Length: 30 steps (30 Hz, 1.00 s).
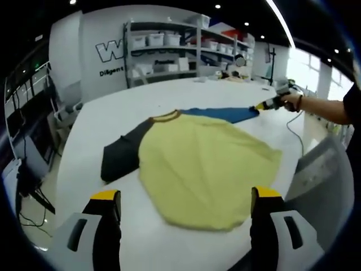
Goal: Fold the garment on the visible template until the final outline fits inside the template.
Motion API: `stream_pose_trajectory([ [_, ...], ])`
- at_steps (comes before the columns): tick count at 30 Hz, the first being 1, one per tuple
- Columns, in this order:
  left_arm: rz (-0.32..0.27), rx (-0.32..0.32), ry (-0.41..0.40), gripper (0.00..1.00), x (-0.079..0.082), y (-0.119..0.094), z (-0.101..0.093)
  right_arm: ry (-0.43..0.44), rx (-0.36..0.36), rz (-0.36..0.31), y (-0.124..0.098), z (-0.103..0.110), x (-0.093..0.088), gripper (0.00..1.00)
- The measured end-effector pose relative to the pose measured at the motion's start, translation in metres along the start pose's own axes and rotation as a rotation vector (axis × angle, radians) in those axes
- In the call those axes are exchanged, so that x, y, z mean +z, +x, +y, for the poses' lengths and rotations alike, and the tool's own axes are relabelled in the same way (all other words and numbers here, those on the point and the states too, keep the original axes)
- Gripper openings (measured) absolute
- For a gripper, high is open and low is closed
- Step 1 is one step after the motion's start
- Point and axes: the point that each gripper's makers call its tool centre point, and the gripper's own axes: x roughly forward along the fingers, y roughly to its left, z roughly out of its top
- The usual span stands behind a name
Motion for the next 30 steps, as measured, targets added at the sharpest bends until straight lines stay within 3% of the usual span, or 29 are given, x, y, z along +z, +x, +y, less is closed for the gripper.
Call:
stream_pose_trajectory([
  [12,0.006,-0.022,0.010,0.94,0.000,-0.002,-0.008,-0.191,0.134,0.077,-0.006,0.059,-0.036,0.62],
  [20,0.000,-0.024,-0.004,0.93,0.000,-0.002,-0.010,-0.215,0.284,0.131,-0.011,0.103,-0.062,0.68],
  [30,-0.010,-0.038,-0.044,0.93,-0.005,-0.002,-0.015,-0.350,0.374,0.172,-0.020,0.131,-0.091,0.69],
])
